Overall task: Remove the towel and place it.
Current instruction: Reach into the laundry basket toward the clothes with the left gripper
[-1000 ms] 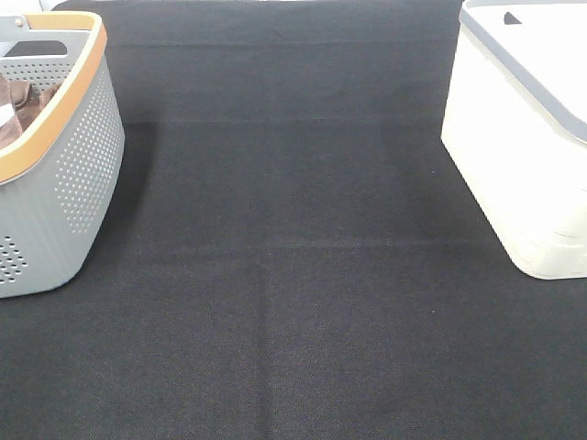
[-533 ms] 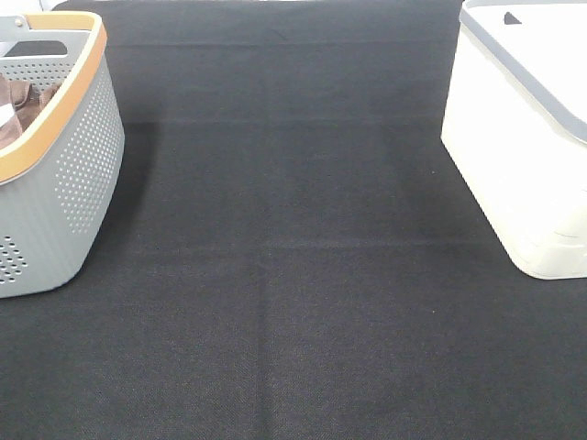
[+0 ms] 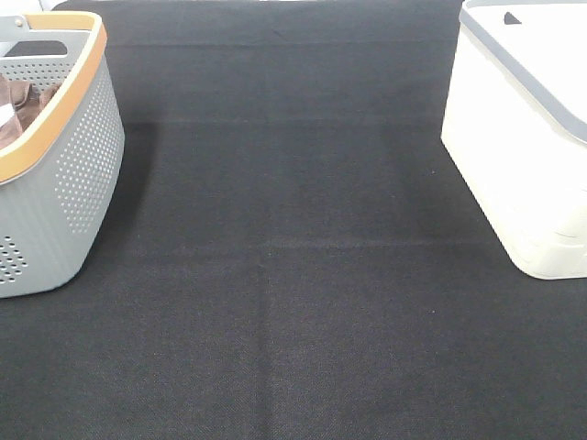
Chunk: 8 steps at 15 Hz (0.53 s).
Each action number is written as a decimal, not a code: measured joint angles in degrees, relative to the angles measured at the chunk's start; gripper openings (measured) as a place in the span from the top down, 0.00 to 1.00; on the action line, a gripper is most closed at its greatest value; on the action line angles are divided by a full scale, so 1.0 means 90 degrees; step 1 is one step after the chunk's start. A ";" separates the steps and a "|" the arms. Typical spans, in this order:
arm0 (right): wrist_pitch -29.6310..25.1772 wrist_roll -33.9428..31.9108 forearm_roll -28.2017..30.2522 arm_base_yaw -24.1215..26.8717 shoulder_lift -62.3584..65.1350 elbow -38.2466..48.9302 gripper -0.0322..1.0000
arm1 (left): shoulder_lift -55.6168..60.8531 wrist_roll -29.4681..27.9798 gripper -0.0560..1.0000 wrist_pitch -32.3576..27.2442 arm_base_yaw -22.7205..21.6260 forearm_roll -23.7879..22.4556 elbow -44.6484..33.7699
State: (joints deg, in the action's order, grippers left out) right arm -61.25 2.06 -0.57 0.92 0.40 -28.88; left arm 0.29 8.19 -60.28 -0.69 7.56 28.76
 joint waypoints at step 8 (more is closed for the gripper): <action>0.0000 0.0000 0.0000 0.0000 0.0000 0.0000 0.37 | 0.0000 0.0000 0.32 0.0000 0.0000 0.0000 0.0000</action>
State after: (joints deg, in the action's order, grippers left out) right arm -61.25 2.06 -0.57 0.92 0.40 -28.88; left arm 0.29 8.19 -60.28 -0.69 7.56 28.76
